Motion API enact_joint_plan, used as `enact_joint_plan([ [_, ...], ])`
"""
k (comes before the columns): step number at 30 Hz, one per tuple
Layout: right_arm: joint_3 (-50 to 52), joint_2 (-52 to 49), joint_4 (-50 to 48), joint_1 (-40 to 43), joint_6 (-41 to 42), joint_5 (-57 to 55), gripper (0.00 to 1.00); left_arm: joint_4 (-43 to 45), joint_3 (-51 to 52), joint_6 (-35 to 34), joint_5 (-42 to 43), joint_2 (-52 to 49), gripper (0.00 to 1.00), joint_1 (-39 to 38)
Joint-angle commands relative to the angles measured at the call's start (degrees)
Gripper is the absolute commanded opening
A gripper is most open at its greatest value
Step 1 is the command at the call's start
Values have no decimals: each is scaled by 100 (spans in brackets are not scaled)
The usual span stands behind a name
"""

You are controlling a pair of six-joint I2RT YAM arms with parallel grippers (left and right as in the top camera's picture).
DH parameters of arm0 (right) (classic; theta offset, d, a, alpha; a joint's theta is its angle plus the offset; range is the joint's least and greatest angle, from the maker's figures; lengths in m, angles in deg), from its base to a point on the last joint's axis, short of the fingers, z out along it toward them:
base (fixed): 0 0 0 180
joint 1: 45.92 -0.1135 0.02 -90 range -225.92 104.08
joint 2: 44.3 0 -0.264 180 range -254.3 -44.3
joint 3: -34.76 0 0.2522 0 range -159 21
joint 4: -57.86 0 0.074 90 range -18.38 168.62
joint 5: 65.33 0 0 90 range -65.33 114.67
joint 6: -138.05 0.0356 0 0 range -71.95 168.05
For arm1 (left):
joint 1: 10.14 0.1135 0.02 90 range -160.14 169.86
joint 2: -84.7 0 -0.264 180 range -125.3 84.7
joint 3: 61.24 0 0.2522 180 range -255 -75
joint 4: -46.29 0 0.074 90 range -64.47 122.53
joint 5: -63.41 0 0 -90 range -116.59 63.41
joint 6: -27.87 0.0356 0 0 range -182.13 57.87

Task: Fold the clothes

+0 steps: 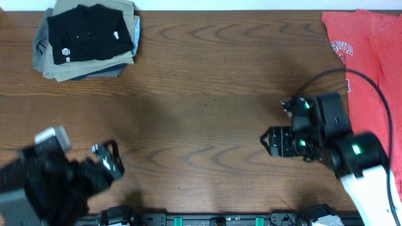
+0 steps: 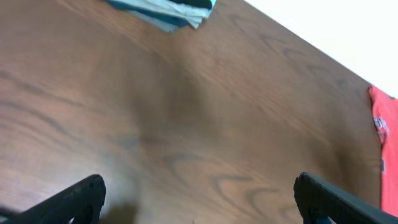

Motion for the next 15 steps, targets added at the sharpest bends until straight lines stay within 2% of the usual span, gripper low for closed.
enact_joint_plan([
  [1, 254, 767, -155, -138, 588, -756, 74, -166, 216, 125, 33, 350, 98, -13],
  [4, 647, 1650, -472, -144, 1001, -1281, 75, -219, 433, 118, 33, 815, 98, -13],
  [6, 844, 2026, -629, -144, 1248, -1534, 80, -227, 531, 111, 33, 1010, 98, -13],
  [7, 944, 2205, -719, -144, 1362, -1639, 99, -251, 566, 92, 33, 1091, 98, -13],
  [10, 1174, 2555, -988, -144, 1532, -1759, 99, -411, 579, 94, 33, 1178, 98, -13],
  [15, 1276, 2573, -1303, -144, 1532, -1746, 99, -651, 581, 96, 33, 1178, 98, -13],
])
